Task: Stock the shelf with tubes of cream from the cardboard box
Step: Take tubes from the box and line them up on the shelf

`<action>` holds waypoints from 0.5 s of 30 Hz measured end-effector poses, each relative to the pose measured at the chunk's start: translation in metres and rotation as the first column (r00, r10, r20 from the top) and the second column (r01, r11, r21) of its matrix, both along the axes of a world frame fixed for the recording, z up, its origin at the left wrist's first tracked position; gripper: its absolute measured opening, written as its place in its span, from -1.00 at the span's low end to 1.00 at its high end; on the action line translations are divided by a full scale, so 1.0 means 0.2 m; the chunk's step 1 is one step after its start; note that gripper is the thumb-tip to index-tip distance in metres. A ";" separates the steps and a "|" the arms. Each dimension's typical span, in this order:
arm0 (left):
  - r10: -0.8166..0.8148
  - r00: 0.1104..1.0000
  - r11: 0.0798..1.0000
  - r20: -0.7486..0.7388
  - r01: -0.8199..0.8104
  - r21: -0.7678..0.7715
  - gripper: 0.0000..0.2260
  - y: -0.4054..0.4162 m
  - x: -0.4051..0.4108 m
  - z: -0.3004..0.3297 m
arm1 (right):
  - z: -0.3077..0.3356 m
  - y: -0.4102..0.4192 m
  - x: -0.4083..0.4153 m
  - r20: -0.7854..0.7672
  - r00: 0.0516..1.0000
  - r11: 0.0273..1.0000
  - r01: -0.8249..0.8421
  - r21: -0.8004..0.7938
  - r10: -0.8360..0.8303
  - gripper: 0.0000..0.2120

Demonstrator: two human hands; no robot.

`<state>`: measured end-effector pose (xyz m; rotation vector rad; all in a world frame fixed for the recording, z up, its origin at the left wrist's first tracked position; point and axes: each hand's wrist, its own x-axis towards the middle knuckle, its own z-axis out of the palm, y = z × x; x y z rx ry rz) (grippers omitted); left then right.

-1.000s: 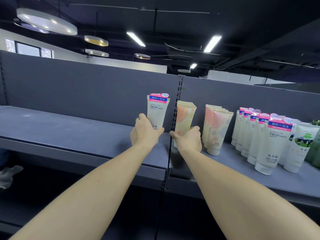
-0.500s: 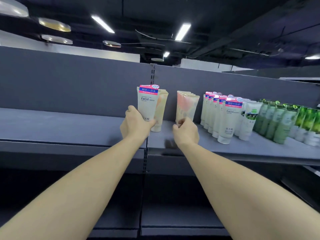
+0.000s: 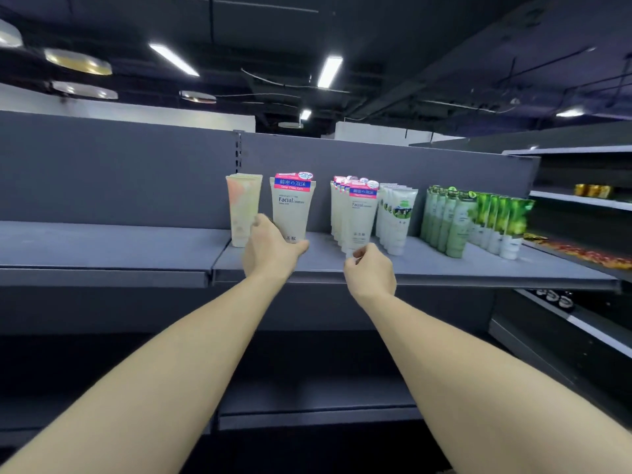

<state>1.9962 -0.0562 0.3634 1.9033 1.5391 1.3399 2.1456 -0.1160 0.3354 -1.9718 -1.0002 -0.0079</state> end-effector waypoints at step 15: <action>-0.014 0.999 1.000 -0.029 0.013 -0.025 -0.47 -0.32 0.55 -0.06 | -0.12 -0.31 0.51 -0.015 0.999 0.997 -0.051 -0.058 0.050 -0.80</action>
